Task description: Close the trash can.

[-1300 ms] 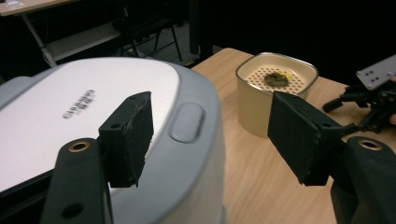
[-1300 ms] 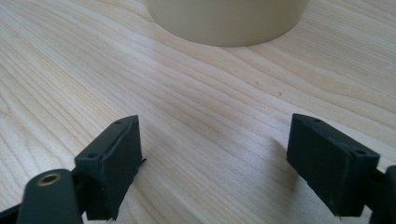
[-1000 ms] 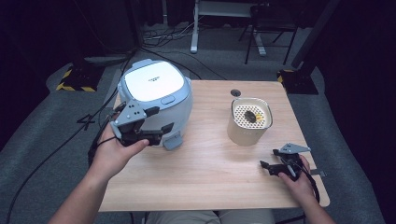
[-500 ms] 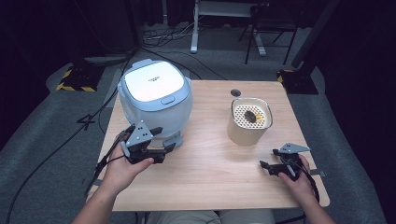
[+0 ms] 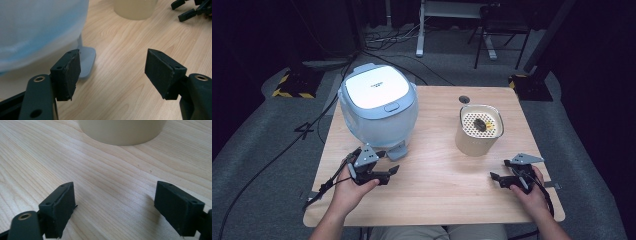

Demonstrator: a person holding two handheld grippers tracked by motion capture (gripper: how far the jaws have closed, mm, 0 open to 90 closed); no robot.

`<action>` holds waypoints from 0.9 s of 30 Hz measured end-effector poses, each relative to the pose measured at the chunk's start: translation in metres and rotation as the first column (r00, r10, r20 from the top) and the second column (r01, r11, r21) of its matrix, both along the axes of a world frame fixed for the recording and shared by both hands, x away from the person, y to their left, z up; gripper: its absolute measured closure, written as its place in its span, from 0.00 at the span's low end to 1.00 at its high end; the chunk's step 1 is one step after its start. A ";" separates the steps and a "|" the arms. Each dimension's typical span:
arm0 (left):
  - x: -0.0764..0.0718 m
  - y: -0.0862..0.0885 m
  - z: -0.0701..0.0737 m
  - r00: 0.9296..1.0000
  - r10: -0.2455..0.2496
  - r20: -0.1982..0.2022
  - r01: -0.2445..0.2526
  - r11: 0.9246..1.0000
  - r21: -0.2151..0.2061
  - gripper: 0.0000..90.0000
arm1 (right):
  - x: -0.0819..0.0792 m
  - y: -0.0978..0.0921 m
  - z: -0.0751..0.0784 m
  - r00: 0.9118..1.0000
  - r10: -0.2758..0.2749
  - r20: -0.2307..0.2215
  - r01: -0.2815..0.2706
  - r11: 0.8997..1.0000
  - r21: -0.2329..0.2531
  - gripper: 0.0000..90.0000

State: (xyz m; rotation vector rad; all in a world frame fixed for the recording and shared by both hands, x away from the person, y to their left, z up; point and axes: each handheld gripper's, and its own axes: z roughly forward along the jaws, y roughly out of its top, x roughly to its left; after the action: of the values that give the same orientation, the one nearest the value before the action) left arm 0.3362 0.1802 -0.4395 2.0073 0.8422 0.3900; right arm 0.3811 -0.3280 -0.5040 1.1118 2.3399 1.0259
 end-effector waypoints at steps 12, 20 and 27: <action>0.008 0.001 -0.039 0.994 0.016 -0.106 -0.008 0.997 0.078 0.31 | 0.000 0.000 0.000 1.000 0.000 0.000 0.000 1.000 0.000 0.19; 0.010 -0.004 -0.054 0.990 0.028 -0.140 -0.006 0.988 0.152 0.29 | 0.000 0.000 0.000 1.000 0.000 0.000 0.000 1.000 0.000 0.19; 0.013 -0.004 -0.062 0.990 0.036 -0.138 -0.008 0.981 0.196 0.22 | 0.000 0.000 0.000 1.000 0.000 0.000 0.000 1.000 0.000 0.19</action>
State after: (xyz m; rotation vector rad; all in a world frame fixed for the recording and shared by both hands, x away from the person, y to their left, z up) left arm 0.3489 0.1761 -0.5019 2.2296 0.9452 0.3575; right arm 0.3811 -0.3280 -0.5040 1.1120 2.3397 1.0261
